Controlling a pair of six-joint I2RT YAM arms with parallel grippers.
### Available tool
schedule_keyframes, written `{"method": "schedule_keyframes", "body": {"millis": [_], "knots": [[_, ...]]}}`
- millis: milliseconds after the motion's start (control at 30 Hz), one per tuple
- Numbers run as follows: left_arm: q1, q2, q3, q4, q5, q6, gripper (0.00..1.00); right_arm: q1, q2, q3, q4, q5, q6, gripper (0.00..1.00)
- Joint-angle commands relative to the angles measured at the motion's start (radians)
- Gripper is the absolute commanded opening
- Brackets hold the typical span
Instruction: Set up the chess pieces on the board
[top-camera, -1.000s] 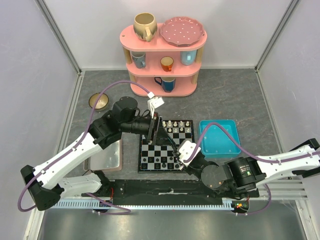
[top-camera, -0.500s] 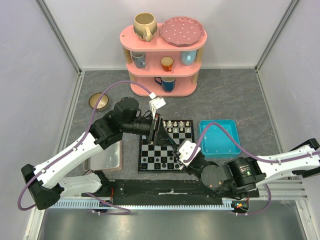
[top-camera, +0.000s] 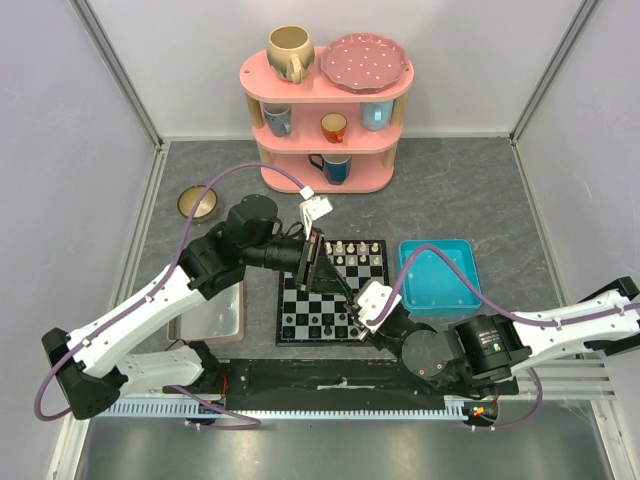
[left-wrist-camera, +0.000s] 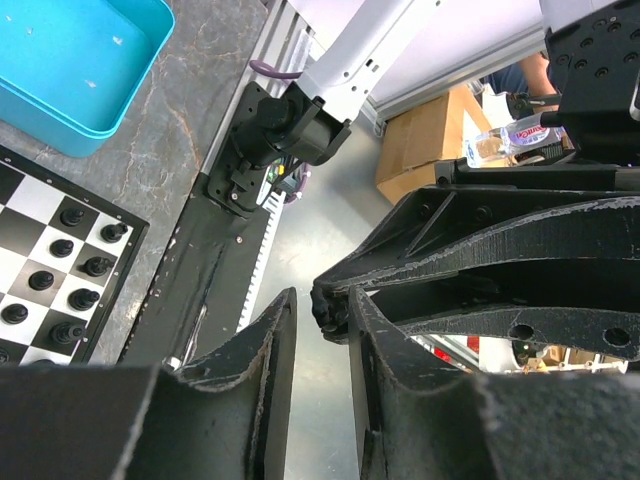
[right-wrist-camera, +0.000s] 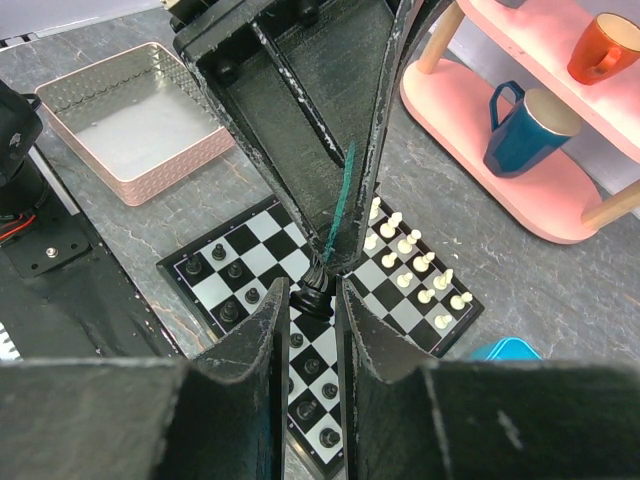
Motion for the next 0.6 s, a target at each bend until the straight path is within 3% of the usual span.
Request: {"method": "schedule_keyframes", "body": {"millis": [0,233,567], "knots": [[-0.006,-0.028,0.032,0.046,0.048,-0.027,0.32,0.009,0.002,0.002,0.039,0.033,0.000,0.00],[-0.008,-0.035,0.025,0.055,0.061,-0.039,0.23,0.007,0.005,0.009,0.036,0.029,0.005,0.00],[-0.008,-0.040,0.014,0.066,0.075,-0.045,0.25,0.009,0.013,0.013,0.034,0.025,0.003,0.00]]}}
